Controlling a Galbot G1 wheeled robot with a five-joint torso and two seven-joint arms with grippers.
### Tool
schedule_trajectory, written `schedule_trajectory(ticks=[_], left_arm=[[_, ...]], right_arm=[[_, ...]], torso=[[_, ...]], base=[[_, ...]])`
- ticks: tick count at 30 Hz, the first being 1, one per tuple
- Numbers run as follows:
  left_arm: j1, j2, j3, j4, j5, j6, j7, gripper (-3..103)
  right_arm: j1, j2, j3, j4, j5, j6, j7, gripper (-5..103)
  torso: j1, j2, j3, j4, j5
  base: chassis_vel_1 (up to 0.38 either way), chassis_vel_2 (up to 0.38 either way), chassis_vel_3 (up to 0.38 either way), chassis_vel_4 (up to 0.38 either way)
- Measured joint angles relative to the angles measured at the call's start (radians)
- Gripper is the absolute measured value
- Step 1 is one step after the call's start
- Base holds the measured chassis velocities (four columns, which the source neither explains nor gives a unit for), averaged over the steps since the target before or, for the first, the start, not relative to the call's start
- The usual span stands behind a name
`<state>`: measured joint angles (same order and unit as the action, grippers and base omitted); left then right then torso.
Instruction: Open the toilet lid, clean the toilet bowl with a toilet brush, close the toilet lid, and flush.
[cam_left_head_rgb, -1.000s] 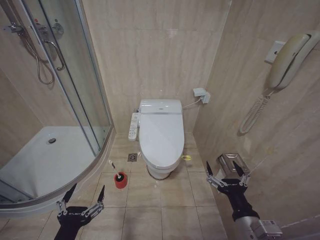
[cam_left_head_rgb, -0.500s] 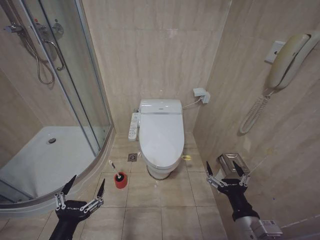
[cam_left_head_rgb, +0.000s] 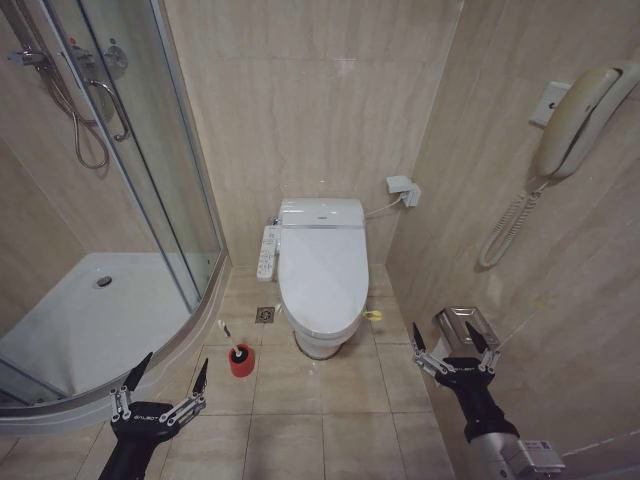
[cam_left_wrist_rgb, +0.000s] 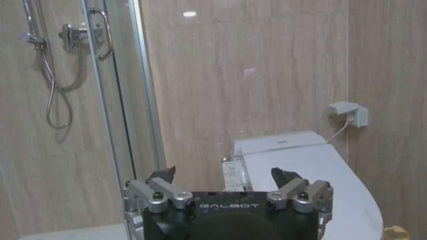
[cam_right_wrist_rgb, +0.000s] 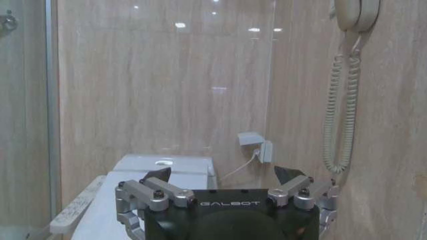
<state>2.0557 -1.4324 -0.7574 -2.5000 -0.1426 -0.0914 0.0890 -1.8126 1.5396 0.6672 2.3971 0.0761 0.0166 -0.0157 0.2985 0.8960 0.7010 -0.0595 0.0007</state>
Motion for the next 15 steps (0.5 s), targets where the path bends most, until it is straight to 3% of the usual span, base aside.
schedule_trajectory(ticks=[15], left_arm=[[0.001, 0.0, 0.001, 0.0, 0.0, 0.001, -0.001, 97]], right_arm=[[0.0, 0.0, 0.0, 0.0, 0.0, 0.0, 0.0, 100]], torso=[[0.0, 0.0, 0.0, 0.0, 0.0]], base=[[0.0, 0.0, 0.0, 0.0]])
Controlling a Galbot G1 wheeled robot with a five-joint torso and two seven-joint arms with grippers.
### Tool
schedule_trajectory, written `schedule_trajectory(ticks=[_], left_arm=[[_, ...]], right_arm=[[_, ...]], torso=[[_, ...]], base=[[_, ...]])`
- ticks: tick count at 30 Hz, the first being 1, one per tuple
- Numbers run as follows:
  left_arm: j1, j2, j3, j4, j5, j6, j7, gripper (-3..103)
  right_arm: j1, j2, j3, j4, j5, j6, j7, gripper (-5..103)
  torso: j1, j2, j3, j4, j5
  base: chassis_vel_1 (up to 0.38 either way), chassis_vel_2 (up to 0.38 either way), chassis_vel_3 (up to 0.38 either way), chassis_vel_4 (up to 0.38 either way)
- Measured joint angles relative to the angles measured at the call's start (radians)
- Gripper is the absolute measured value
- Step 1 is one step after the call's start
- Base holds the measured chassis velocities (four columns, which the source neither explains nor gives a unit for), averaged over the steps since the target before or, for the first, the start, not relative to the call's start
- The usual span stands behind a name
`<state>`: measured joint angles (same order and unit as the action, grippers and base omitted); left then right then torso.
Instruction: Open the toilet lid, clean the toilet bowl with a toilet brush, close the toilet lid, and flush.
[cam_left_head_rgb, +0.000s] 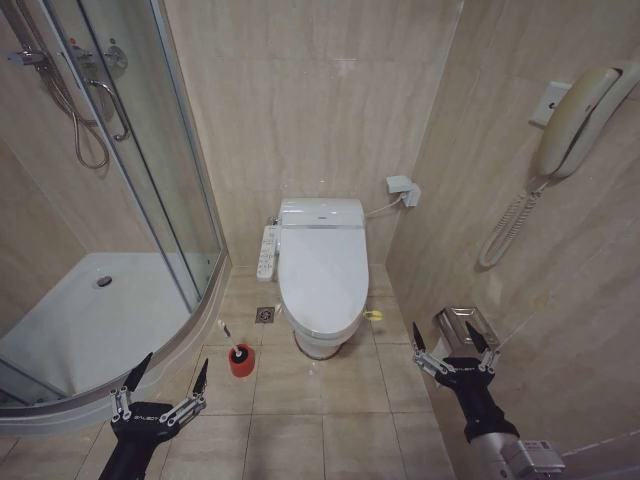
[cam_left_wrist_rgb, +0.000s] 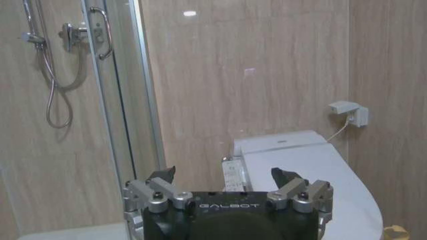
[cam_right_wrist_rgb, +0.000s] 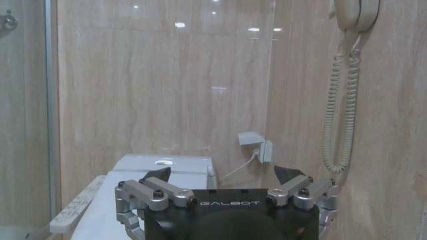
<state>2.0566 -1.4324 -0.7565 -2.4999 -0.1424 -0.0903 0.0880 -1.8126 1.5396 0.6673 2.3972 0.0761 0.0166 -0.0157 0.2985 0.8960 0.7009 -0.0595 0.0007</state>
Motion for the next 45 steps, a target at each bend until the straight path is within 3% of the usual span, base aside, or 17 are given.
schedule_trajectory(ticks=[45], left_arm=[[0.0, 0.0, 0.0, 0.0, 0.0, 0.0, 0.0, 97]], right_arm=[[0.0, 0.0, 0.0, 0.0, 0.0, 0.0, 0.0, 100]], torso=[[0.0, 0.0, 0.0, 0.0, 0.0]], base=[[0.0, 0.0, 0.0, 0.0]])
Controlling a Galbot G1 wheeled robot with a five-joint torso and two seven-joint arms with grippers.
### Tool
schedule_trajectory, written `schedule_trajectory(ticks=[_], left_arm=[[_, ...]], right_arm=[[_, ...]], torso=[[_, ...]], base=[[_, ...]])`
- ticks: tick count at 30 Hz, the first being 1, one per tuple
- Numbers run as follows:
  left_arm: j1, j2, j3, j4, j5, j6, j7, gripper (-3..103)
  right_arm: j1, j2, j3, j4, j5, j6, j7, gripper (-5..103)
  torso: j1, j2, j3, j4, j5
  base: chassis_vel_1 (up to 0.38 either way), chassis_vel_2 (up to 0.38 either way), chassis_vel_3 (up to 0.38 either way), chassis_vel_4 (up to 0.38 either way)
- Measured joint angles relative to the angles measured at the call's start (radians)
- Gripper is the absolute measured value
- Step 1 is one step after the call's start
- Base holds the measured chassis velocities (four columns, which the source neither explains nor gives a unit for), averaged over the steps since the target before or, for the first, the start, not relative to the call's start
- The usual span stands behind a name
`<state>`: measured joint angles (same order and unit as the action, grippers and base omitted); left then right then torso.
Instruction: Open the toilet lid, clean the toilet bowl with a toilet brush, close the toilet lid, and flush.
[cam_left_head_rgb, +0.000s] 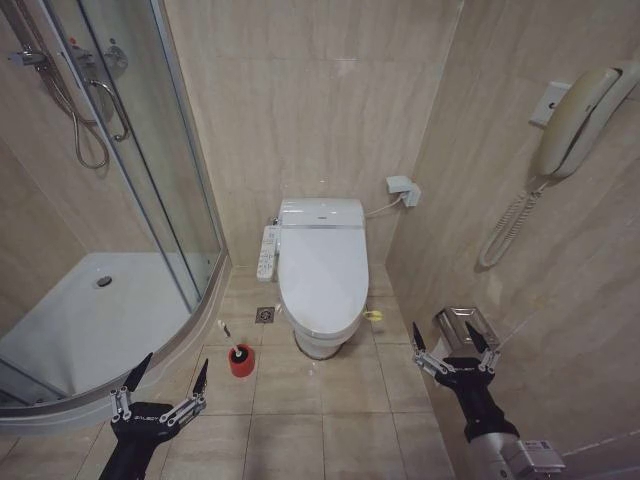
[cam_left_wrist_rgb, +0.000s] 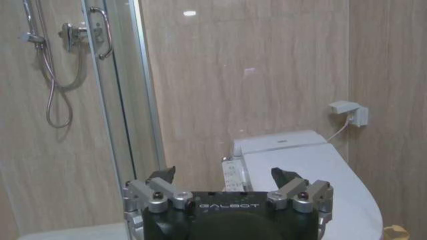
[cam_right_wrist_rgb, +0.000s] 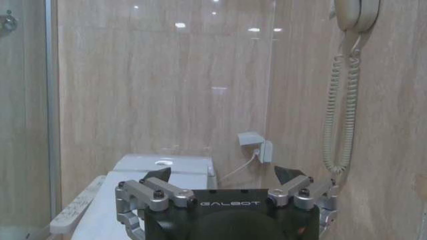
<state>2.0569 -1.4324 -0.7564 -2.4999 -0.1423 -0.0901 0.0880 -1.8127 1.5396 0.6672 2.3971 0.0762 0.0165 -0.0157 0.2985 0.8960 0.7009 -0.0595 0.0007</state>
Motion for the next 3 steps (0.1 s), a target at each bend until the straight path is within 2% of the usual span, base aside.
schedule_trajectory(ticks=[3], left_arm=[[0.0, 0.0, 0.0, 0.0, 0.0, 0.0, 0.0, 97]], right_arm=[[0.0, 0.0, 0.0, 0.0, 0.0, 0.0, 0.0, 100]], torso=[[0.0, 0.0, 0.0, 0.0, 0.0]], base=[[0.0, 0.0, 0.0, 0.0]])
